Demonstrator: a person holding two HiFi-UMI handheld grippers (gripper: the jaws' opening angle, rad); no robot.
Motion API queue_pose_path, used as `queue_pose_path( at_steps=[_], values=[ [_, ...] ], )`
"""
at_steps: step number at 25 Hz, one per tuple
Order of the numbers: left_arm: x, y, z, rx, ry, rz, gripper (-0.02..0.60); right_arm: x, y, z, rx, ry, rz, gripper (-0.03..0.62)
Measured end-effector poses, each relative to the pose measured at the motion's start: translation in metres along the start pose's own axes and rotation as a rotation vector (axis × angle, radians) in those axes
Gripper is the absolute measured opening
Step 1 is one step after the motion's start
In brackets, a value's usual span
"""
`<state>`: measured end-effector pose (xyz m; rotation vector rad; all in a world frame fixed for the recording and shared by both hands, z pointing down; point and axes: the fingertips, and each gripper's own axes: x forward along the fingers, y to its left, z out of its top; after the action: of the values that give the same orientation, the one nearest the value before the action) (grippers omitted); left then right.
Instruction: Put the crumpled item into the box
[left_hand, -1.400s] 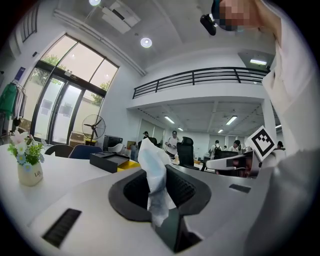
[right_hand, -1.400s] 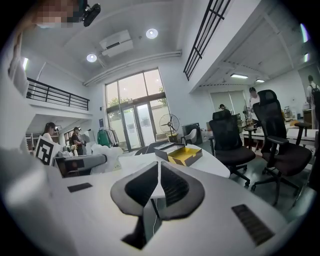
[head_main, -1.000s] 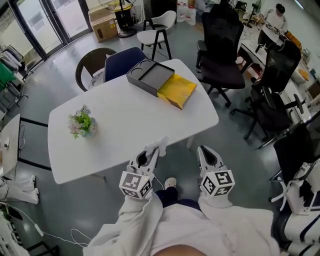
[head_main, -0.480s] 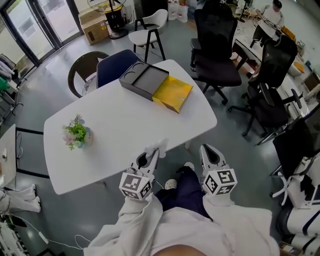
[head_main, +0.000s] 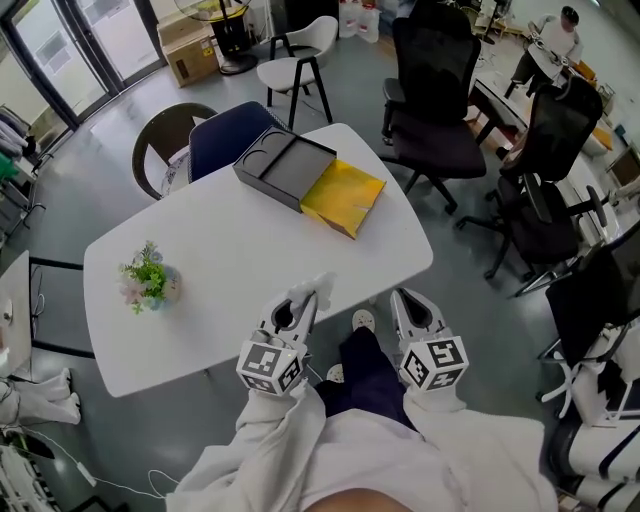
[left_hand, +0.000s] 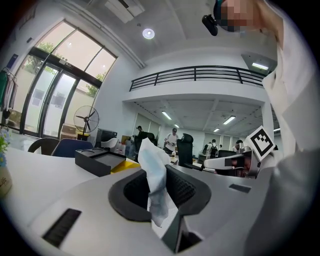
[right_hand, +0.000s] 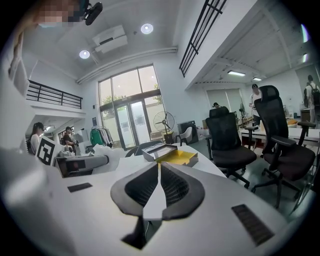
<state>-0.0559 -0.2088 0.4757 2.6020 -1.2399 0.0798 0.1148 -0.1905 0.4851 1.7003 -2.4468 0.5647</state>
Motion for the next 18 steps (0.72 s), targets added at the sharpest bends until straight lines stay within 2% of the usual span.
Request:
queue_pose_path(
  at_steps=[6,18],
  values=[
    [0.035,0.010,0.012,-0.003,-0.006,0.007,0.080,0.032,-0.020,0.023,-0.017,-0.003,0.023,0.040],
    [0.099,0.047,0.030,-0.012,-0.018,0.076,0.080,0.103,-0.056,0.054,-0.038,0.012,0.091,0.040]
  ],
)
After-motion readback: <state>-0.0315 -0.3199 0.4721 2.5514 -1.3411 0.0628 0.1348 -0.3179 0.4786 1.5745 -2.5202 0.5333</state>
